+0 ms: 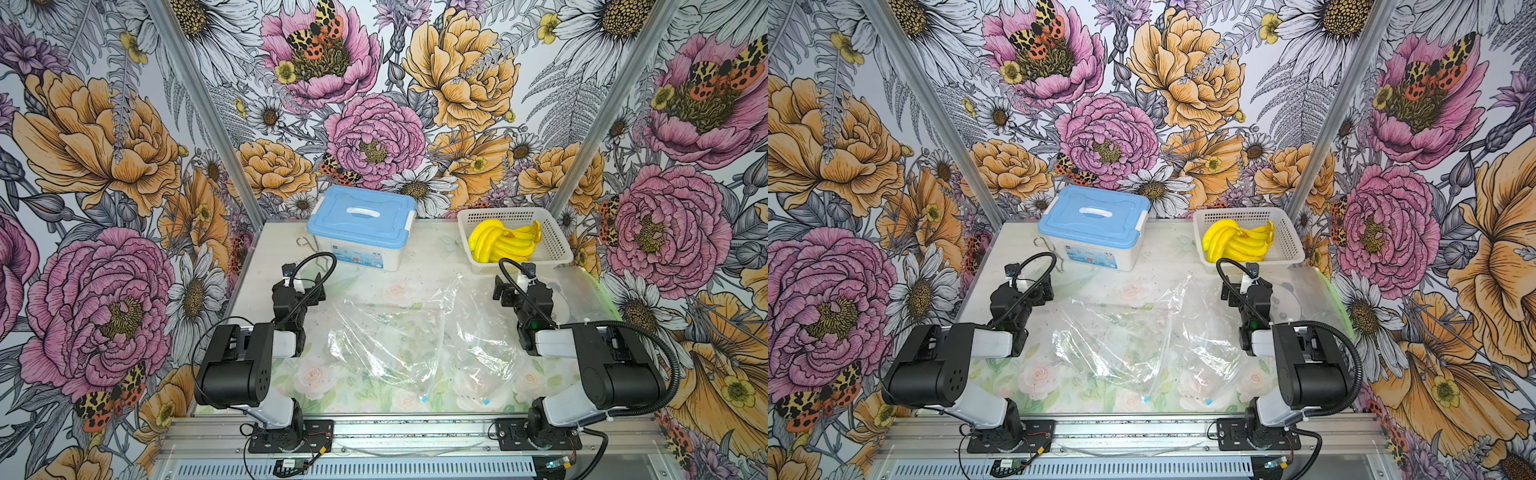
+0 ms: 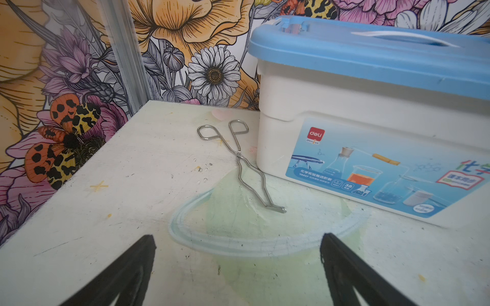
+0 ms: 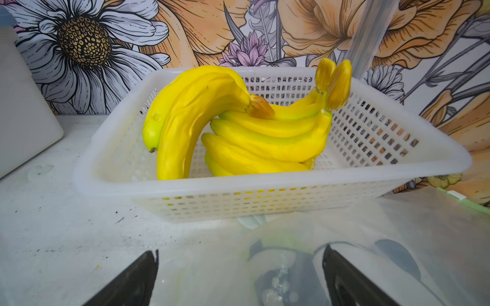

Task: Open the zip-top bag and take out the banana
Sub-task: Reset both arms

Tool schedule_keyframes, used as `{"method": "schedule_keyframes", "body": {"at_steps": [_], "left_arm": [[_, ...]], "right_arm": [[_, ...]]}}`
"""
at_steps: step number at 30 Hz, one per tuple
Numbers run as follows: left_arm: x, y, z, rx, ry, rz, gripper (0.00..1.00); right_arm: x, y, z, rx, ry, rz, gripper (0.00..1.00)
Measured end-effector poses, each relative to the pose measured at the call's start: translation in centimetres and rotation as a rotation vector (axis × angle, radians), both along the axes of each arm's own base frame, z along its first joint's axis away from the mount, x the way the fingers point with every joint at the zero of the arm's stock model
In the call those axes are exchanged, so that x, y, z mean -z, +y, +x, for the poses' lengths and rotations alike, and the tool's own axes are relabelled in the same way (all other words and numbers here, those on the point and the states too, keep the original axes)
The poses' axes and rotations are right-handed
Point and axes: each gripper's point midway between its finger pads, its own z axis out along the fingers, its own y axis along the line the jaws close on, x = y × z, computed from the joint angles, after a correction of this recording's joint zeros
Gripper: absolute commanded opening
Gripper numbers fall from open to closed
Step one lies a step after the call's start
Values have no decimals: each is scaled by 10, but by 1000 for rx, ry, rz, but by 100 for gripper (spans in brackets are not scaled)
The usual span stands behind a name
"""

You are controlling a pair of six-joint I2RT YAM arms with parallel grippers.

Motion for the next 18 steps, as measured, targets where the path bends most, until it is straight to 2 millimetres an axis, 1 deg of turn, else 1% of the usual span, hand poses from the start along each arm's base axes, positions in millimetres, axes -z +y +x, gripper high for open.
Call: {"method": "schedule_keyframes", "body": {"at_steps": [4,18], "left_arm": [[0,0,0,0,0,0,99],[0,-2,0,6,1,8,99]], "right_arm": [[0,3,0,-15,0,2,100],[0,3,0,-16,0,2,100]]}}
